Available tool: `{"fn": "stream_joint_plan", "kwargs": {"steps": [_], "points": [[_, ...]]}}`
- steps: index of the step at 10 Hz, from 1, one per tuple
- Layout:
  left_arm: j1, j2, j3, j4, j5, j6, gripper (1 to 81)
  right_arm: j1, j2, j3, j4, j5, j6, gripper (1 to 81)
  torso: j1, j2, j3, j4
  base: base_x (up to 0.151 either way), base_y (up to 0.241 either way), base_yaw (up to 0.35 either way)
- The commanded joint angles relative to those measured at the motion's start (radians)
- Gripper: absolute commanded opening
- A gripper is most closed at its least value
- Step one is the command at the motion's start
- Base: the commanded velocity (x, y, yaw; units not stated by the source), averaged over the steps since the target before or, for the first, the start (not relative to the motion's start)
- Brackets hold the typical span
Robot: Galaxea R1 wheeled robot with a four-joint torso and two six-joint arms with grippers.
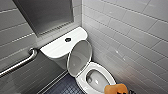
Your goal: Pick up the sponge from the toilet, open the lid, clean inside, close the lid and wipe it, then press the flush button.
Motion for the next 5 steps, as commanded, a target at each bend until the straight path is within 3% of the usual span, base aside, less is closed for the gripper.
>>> {"fn": "stream_joint_plan", "kwargs": {"steps": [1,5], "points": [[0.029,0.000,0.019,-0.003,0.092,0.014,81.1,-0.028,-0.039,0.050,-0.006,-0.061,-0.012,1.0,0.000,0.000,0.000,0.000,0.000,0.000,0.000],[0.029,0.012,0.019,0.009,0.090,0.020,81.1,-0.097,-0.068,0.157,-0.009,-0.061,-0.017,1.0,0.000,0.000,0.000,0.000,0.000,0.000,0.000]]}}
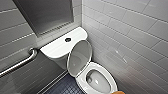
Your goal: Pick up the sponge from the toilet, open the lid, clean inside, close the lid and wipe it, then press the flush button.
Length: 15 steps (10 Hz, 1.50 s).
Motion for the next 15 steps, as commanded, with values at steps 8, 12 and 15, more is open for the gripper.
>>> {"fn": "stream_joint_plan", "kwargs": {"steps": [8,12,15], "points": [[0.020,0.012,0.018,0.005,0.089,0.024,81.1,-0.031,-0.221,0.328,-0.039,-0.017,-0.093,1.0,0.000,0.000,0.000,0.000,0.000,0.000,0.000],[0.017,0.016,0.016,0.005,0.089,0.022,81.1,0.139,-0.134,0.341,-0.033,-0.101,-0.095,1.0,0.000,0.000,0.000,0.000,0.000,0.000,0.000],[0.012,0.015,0.013,0.003,0.089,0.022,81.1,0.319,-0.031,0.278,0.008,-0.238,-0.093,1.0,0.000,0.000,0.000,0.000,0.000,0.000,0.000]]}}
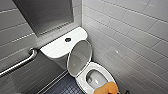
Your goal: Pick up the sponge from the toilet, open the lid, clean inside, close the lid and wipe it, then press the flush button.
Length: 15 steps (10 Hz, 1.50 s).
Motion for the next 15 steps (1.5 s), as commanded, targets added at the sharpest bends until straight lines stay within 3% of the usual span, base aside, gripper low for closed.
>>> {"fn": "stream_joint_plan", "kwargs": {"steps": [1,5,8,11,15], "points": [[0.021,0.001,0.013,-0.001,0.090,0.010,81.1,0.209,0.039,-0.043,0.031,-0.189,-0.003,1.0,0.000,0.000,0.000,0.000,0.000,0.000,0.000],[0.013,0.000,0.010,-0.007,0.091,0.008,81.1,0.409,0.154,-0.269,0.064,-0.353,0.009,1.0,0.000,0.000,0.000,0.000,0.000,0.000,0.000],[0.013,-0.002,0.010,-0.009,0.091,0.007,81.1,0.496,0.257,-0.425,0.054,-0.425,0.009,1.0,0.000,0.000,0.000,0.000,0.000,0.000,0.000],[0.013,-0.006,0.008,-0.010,0.093,0.004,81.1,0.516,0.421,-0.620,0.064,-0.439,0.016,1.0,0.000,0.000,0.000,0.000,0.000,0.000,0.000],[0.017,-0.014,0.008,-0.012,0.093,0.002,81.1,0.533,0.599,-0.948,0.084,-0.438,0.126,1.0,0.000,0.001,0.000,0.000,0.000,0.000,0.000]]}}
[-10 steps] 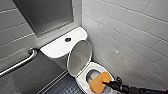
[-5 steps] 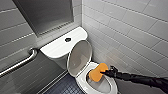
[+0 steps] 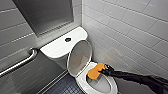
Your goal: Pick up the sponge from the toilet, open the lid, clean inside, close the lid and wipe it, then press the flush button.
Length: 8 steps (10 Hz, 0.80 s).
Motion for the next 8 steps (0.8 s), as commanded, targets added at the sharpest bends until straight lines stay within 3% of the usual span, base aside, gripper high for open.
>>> {"fn": "stream_joint_plan", "kwargs": {"steps": [1,4,8], "points": [[0.027,0.001,0.016,-0.011,0.092,0.007,81.1,0.155,0.106,-0.165,0.035,-0.042,0.086,1.0,0.000,0.000,0.000,0.000,0.000,0.000,0.000],[0.028,0.004,0.017,-0.011,0.092,0.007,81.1,0.112,0.066,-0.155,0.035,-0.008,0.164,1.0,0.000,0.000,0.000,0.000,0.000,0.000,0.000],[0.030,0.010,0.017,-0.004,0.092,0.008,81.1,0.017,-0.082,-0.013,0.037,0.059,0.183,1.0,0.000,0.000,0.000,0.000,0.000,0.000,0.000]]}}
